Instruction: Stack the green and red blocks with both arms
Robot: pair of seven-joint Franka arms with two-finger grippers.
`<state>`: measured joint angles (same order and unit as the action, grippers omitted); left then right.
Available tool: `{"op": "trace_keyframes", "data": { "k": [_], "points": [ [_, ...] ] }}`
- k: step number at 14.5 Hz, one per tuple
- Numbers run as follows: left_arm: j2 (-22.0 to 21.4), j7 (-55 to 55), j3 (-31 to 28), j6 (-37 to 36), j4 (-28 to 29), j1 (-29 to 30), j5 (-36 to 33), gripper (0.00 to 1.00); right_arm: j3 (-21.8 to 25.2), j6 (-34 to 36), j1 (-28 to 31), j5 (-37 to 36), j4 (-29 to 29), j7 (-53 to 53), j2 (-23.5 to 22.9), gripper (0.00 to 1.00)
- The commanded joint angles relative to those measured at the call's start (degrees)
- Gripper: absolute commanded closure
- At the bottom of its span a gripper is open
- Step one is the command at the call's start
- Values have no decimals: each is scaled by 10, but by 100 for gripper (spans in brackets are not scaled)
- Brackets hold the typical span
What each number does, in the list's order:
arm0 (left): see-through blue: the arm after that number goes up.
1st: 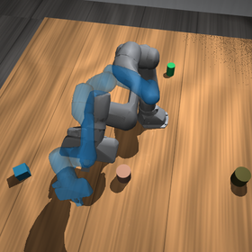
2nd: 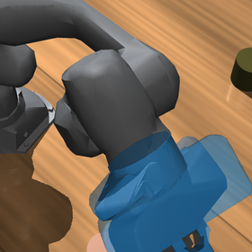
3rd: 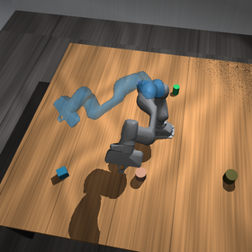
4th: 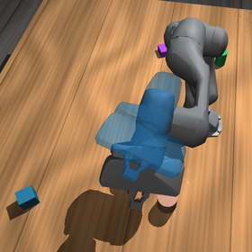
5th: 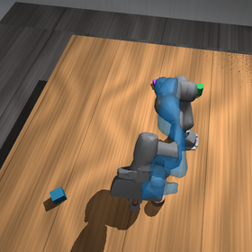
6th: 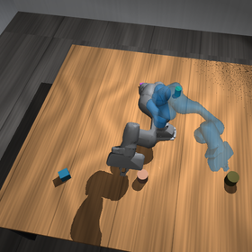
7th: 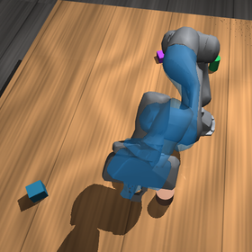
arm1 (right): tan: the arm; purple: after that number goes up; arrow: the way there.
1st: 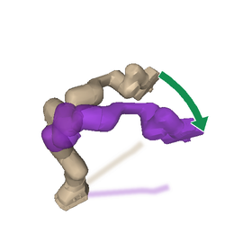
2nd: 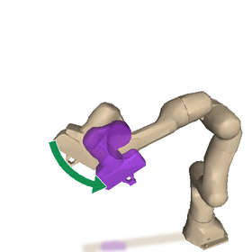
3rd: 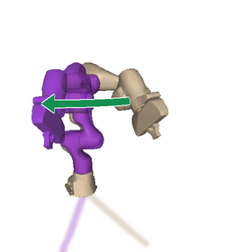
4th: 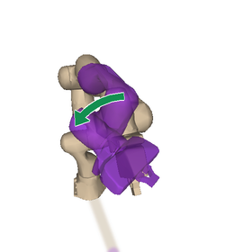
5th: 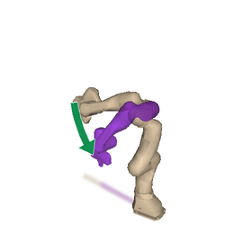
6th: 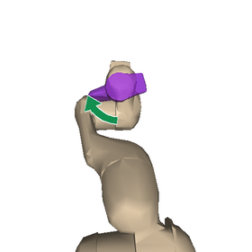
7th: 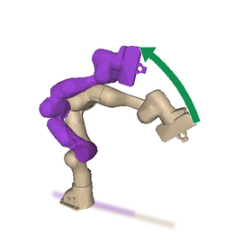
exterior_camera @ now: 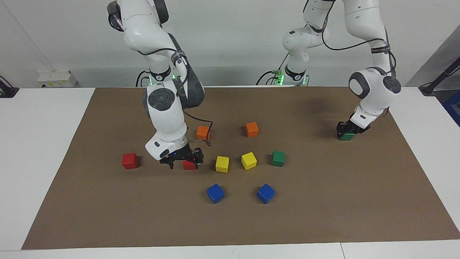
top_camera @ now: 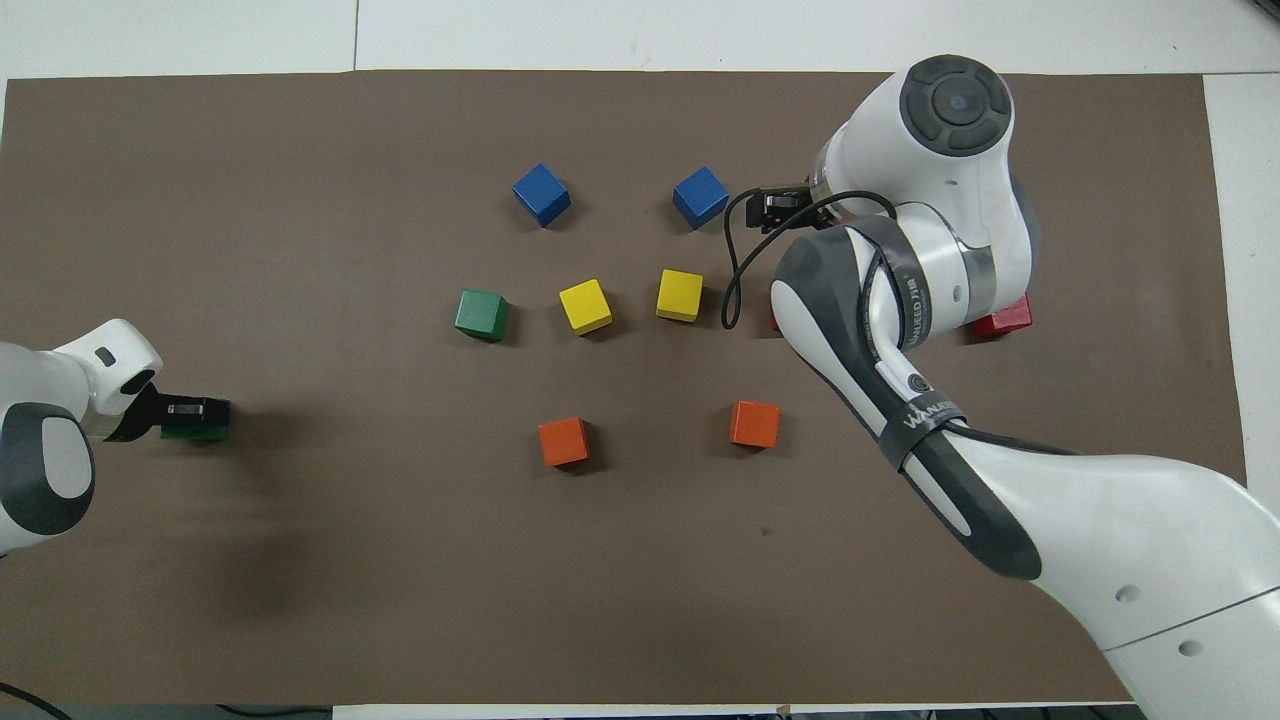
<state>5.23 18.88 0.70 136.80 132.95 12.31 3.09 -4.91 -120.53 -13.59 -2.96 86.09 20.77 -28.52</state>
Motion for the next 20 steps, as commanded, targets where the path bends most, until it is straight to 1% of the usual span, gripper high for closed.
{"op": "trace_keyframes", "data": {
  "k": [1,2,3,4,6,7,11,14,15,16,17,18,19,20],
  "points": [
    [6,-3,-2,16,5,1,3,100,0,-56,2,-5,70,-5,14,0],
    [6,-2,-2,19,5,2,3,100,0,-77,0,-4,95,-6,23,0],
    [6,1,-2,20,5,1,3,38,0,-87,-1,-4,114,-5,29,0],
    [6,3,-2,18,2,0,3,0,0,-91,0,-4,127,-7,34,0],
    [5,21,-2,7,-9,1,3,0,0,-93,2,-4,148,-13,43,0],
    [2,26,-2,-12,-21,-3,3,0,0,-96,2,-4,159,-15,45,0],
    [-3,26,1,-137,-127,-16,0,0,0,-105,-1,-4,195,-16,59,0],
    [5,8,0,-216,-224,-69,0,0,0,-149,-2,-4,222,-16,63,0],
    [14,-22,1,-237,-254,-95,0,0,0,-150,-2,-4,222,-16,62,10],
    [27,-78,0,-249,-282,-126,-1,0,0,-149,-1,-4,218,-16,62,38],
    [33,-132,1,-251,-300,-155,-1,0,0,-147,1,-4,217,-17,61,68],
    [39,-167,1,-249,-310,-183,0,0,0,-142,3,-4,211,-17,61,95],
    [42,-177,2,-246,-320,-202,5,0,0,-131,5,-4,194,-17,61,100],
    [48,-179,4,-244,-326,-213,7,0,1,-103,8,-5,173,-17,61,100]
  ]
}}
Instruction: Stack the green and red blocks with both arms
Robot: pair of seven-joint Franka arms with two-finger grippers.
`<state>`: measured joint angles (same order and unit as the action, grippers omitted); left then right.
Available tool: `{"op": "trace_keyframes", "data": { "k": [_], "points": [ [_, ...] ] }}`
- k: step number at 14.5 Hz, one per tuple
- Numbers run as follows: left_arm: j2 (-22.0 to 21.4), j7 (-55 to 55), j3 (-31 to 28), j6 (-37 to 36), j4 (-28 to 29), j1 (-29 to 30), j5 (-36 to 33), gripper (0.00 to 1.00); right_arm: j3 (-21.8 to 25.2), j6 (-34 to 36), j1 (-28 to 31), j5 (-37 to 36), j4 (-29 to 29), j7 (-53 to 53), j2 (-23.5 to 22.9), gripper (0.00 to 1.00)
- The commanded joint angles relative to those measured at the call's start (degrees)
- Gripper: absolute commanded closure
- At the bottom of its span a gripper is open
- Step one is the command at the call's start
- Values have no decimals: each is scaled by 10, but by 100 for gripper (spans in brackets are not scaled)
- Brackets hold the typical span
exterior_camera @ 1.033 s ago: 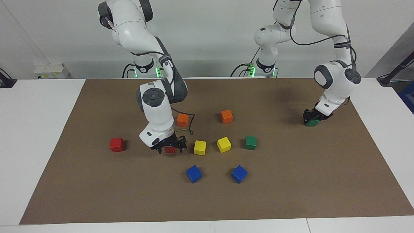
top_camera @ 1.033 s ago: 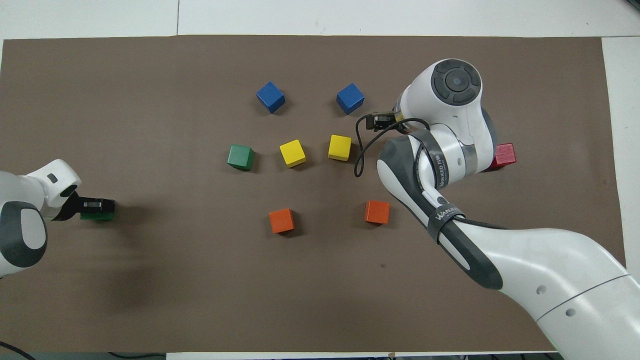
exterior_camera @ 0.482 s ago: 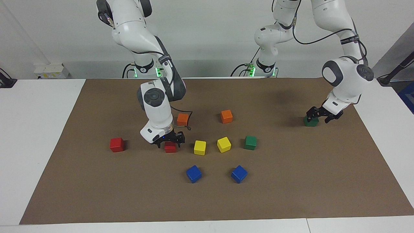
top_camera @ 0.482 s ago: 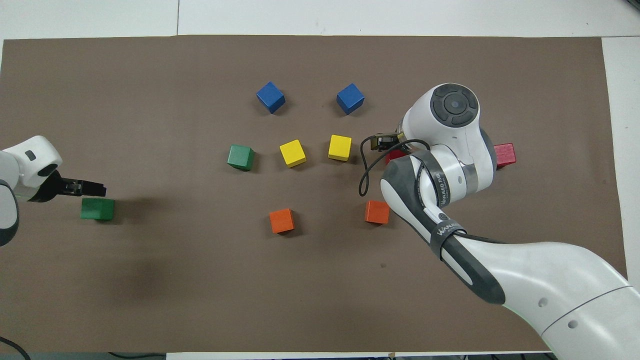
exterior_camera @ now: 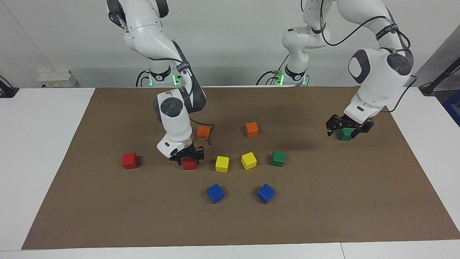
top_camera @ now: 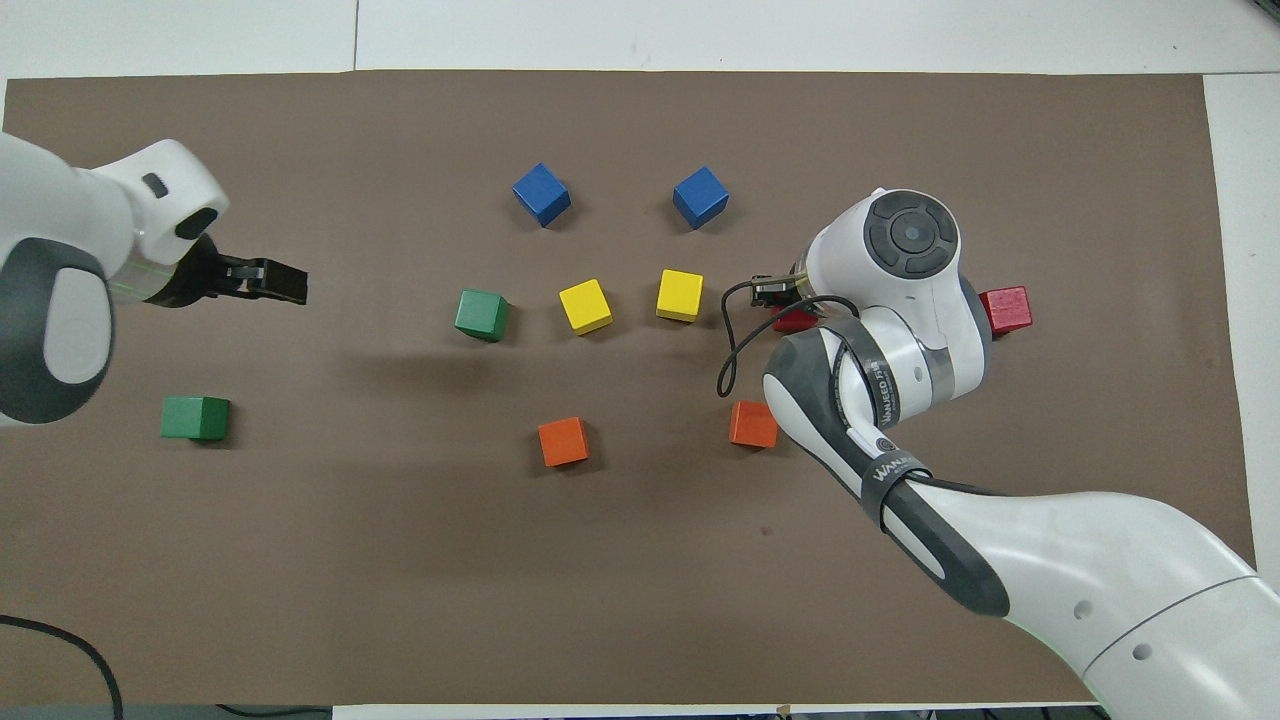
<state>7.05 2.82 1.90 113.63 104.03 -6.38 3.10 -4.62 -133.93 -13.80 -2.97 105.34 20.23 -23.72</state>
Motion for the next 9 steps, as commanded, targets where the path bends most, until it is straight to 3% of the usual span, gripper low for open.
{"op": "trace_keyframes", "data": {
  "k": [1,3,5,7,9],
  "points": [
    [36,-19,-8,-7,-40,-42,21,0,1,85,16,-10,-60,-16,14,100],
    [51,-19,-8,18,-39,-67,32,0,0,169,41,-7,-117,-48,18,100],
    [74,-18,-8,48,-37,-92,31,0,1,193,68,-9,-116,-72,53,100],
    [98,-18,-8,62,-39,-102,26,0,1,223,117,-9,-113,-169,75,100],
    [122,-18,-8,79,-43,-118,23,0,0,209,177,-3,-67,-268,92,100]
  ]
}}
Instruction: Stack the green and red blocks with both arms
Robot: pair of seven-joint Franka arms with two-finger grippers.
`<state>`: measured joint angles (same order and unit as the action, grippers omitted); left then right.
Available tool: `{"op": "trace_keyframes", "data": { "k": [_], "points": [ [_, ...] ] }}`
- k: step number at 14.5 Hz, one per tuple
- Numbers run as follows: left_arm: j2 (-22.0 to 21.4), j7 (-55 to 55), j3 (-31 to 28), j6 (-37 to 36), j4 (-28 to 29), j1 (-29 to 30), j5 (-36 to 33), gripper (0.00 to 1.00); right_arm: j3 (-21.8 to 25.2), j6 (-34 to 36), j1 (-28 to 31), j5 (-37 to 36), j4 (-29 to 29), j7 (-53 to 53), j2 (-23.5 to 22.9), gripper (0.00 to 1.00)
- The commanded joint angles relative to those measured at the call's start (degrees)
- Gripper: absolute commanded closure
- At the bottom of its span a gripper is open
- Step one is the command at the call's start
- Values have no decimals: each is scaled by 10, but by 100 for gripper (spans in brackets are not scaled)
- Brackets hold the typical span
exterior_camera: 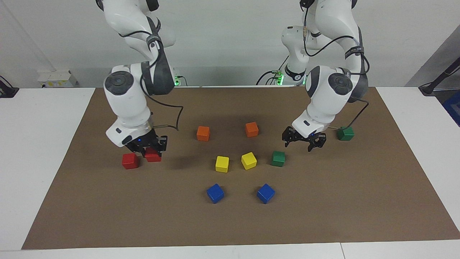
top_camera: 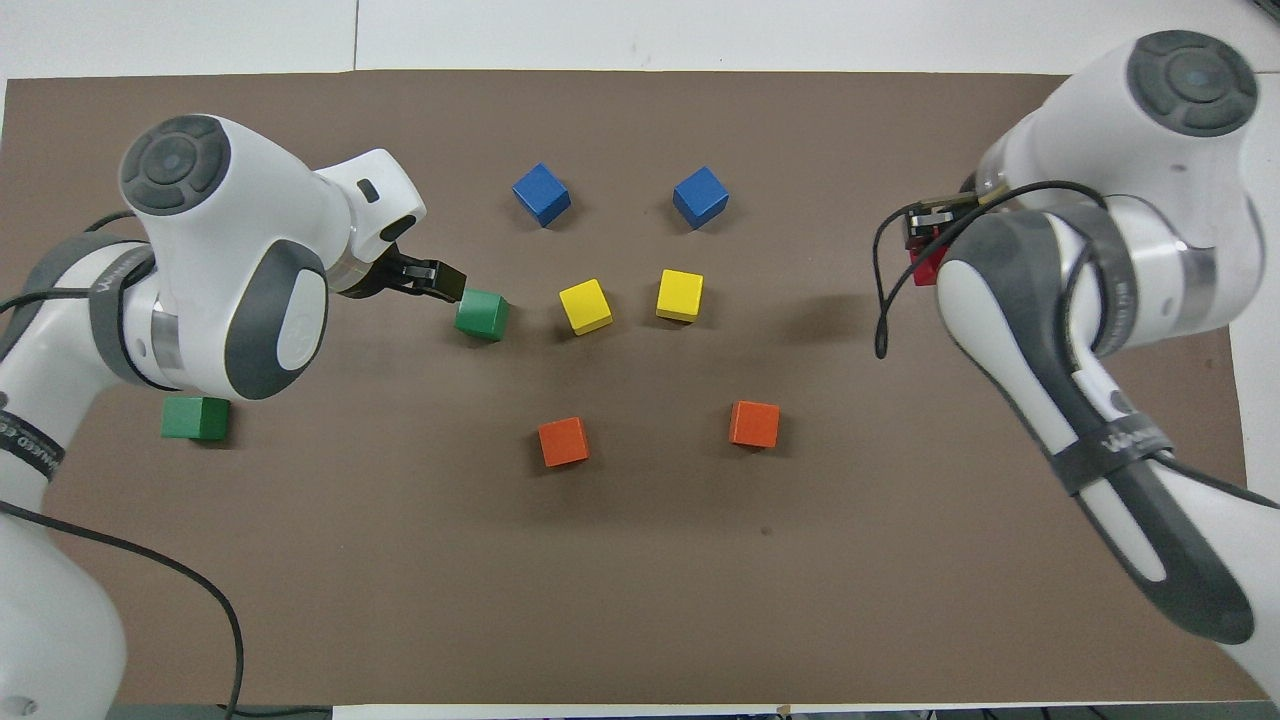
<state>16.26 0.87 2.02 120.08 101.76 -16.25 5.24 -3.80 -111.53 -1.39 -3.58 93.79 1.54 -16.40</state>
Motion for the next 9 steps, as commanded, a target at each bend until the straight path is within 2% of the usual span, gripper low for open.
{"op": "trace_keyframes", "data": {
  "k": [1,3,7,9],
  "points": [
    [41,2,-10,24,-26,-26,0,0,-9,-41,72,5,84,-109,31,100],
    [55,3,-10,42,-25,-37,-1,0,-9,-115,89,6,162,-121,56,100],
    [75,4,-10,63,-25,-48,-5,0,-9,-141,96,7,184,-121,57,100],
    [83,5,-10,66,-22,-51,-29,0,-9,-152,96,7,197,-122,59,100]
  ]
}}
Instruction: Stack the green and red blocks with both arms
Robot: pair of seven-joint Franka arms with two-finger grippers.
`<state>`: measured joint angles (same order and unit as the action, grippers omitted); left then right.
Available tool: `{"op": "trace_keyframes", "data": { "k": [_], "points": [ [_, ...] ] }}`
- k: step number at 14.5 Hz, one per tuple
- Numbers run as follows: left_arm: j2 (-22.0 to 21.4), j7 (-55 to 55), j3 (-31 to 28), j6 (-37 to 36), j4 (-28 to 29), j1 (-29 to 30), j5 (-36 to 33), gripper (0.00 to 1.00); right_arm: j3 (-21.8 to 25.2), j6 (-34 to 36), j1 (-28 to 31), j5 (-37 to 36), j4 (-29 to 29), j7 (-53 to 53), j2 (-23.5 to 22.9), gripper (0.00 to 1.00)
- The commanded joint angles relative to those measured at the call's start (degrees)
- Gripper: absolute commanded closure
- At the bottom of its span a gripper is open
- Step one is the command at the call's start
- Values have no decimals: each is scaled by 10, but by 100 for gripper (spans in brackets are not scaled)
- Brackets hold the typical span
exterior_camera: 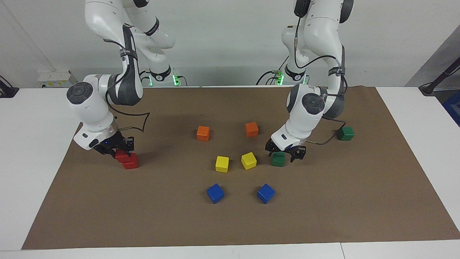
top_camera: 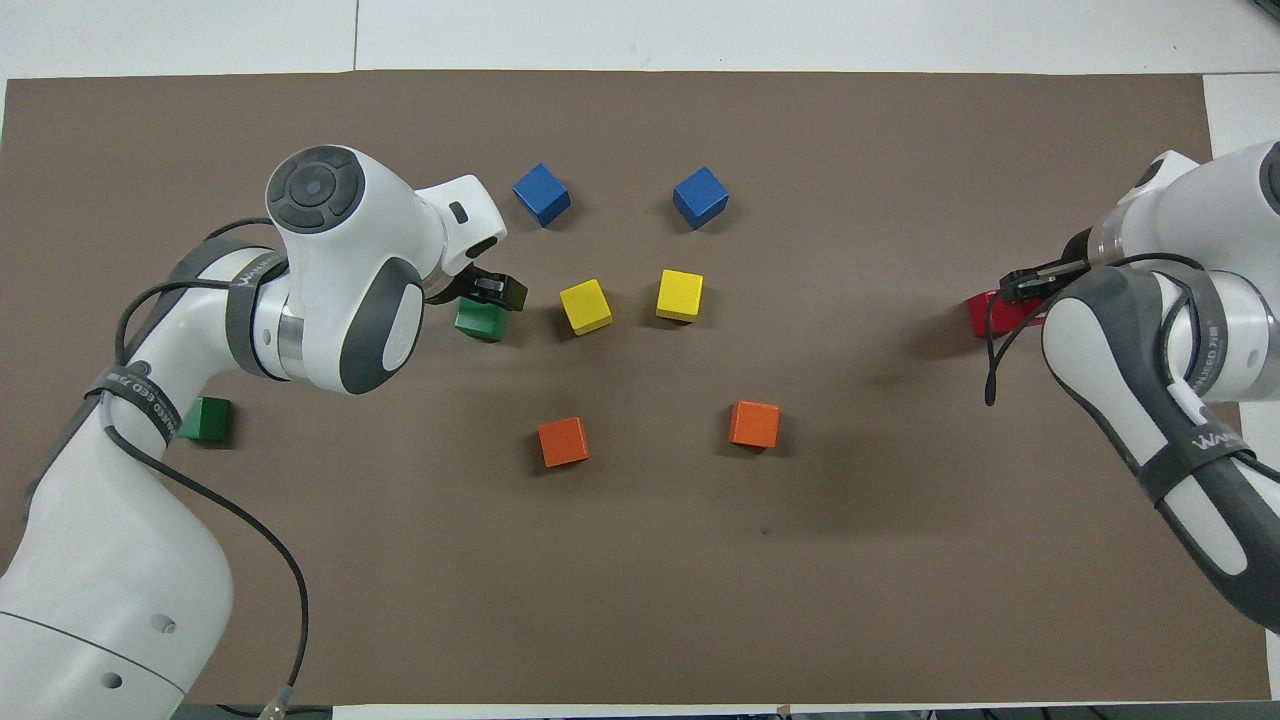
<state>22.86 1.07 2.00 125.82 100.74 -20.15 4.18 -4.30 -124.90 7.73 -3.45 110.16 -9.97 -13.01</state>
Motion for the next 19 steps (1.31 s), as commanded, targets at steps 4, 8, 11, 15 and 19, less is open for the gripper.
{"op": "trace_keyframes", "data": {
  "k": [4,8,11,15,19],
  "points": [
    [17,5,-9,20,8,-18,-17,0,-4,-31,4,6,41,-7,25,100],
    [17,5,-9,33,29,-19,-17,0,-4,-44,2,6,48,-7,25,100],
    [14,3,-9,46,44,-20,-17,0,-4,-45,2,6,50,-7,25,100],
    [8,2,-11,46,59,-25,-17,87,-4,-51,2,6,51,-6,25,100],
    [9,3,-11,-5,29,-16,-15,100,-4,-55,2,6,56,-4,25,100]
  ]
}}
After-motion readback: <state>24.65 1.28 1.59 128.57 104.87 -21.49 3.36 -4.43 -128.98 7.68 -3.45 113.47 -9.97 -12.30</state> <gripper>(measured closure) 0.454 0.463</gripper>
